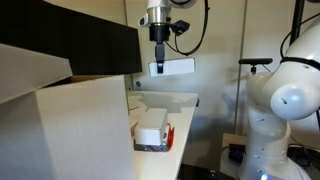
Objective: Remove the white box from the top of the storage box.
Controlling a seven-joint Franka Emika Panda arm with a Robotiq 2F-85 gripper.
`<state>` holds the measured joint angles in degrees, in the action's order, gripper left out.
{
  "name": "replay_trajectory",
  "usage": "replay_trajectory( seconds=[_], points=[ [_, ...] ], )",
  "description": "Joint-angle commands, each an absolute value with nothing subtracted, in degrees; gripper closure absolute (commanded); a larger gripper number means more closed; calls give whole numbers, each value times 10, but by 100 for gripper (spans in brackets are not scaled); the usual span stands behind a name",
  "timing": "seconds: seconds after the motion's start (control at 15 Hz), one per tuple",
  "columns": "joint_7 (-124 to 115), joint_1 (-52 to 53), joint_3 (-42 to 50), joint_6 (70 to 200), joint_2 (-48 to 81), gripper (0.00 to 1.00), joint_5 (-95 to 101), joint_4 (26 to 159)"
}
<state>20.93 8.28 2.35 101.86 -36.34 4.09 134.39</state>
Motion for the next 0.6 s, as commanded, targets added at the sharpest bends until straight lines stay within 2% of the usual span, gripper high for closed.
replay_trajectory(
  seconds=[0.0, 0.53],
  points=[
    [248, 61, 53, 1057, -381, 40, 74, 1376],
    [316, 33, 122, 1136, -301, 40, 102, 1349]
  ],
)
